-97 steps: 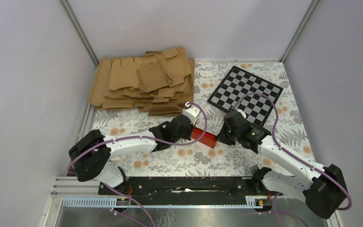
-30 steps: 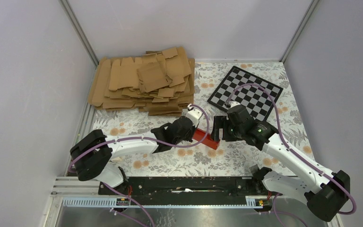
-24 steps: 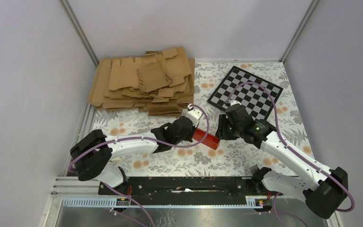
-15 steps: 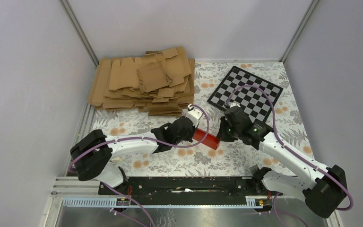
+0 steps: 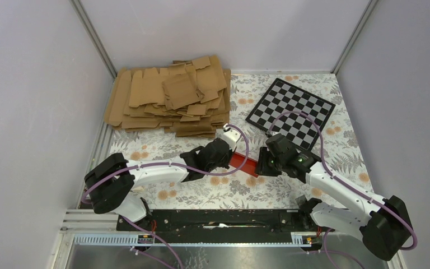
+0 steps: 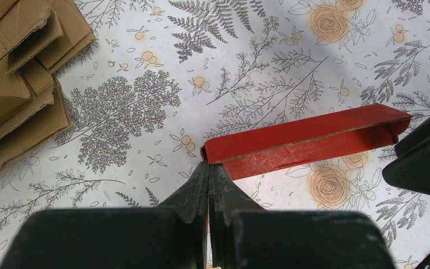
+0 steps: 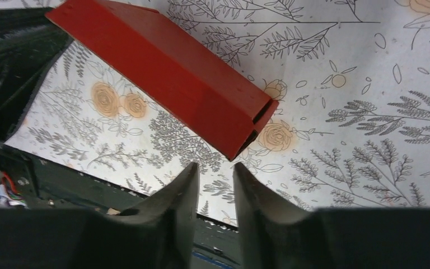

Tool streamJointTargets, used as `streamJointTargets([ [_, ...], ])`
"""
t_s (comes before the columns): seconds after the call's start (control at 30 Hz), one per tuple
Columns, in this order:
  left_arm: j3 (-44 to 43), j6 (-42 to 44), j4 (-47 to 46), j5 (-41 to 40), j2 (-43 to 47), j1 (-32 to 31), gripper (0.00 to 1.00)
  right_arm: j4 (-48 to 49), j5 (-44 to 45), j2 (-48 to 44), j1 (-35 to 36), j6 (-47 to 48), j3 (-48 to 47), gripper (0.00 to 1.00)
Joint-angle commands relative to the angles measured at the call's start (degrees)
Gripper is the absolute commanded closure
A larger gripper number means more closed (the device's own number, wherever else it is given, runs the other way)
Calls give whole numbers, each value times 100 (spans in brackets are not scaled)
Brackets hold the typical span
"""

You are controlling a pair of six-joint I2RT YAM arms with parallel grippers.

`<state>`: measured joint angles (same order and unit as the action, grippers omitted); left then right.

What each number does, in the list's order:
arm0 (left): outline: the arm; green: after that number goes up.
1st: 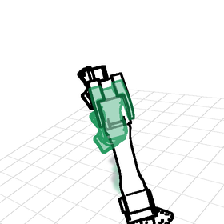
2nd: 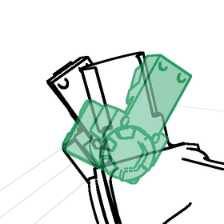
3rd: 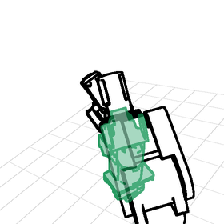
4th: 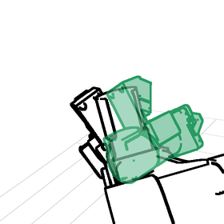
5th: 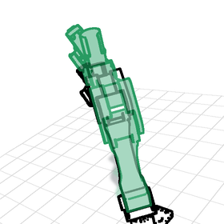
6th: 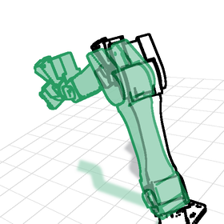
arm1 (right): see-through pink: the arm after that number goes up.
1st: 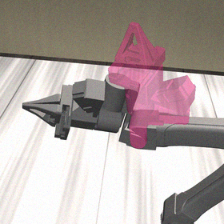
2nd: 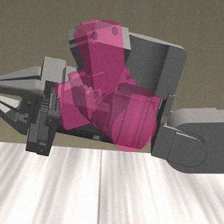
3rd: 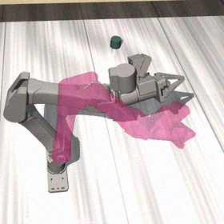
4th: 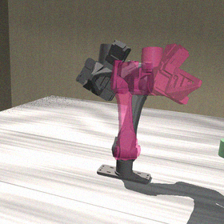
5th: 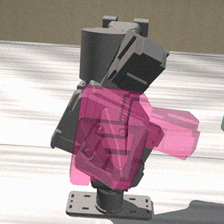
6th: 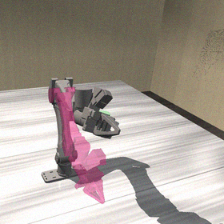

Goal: Fold the paper box

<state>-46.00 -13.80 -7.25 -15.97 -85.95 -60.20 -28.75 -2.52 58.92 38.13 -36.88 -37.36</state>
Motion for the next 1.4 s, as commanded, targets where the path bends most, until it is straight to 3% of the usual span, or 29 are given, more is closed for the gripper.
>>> streamJointTargets([
  [0.0, -68, -35, 42, -6, -86, -60, 100, 63, -34, -243, -22, 292, -337, 54],
  [0.17, -68, -35, 29, -3, -80, -68, 100, -63, -314, -211, -21, 1355, -946, 24],
  [0.3, -23, -33, -42, 14, -71, -70, 100, -268, -368, 194, -12, 1848, -1483, 18],
  [0.5, 134, -70, -301, 127, -21, -70, 100, -446, 383, 704, 451, 2494, -1592, 20],
  [0.7, 201, -68, -392, 113, 11, -70, 100, -197, 519, 737, 730, 2594, -1311, 22],
  [1.37, 181, -123, -463, 123, -49, -70, 100, -130, 568, 1093, 832, 2486, -1100, 59],
])
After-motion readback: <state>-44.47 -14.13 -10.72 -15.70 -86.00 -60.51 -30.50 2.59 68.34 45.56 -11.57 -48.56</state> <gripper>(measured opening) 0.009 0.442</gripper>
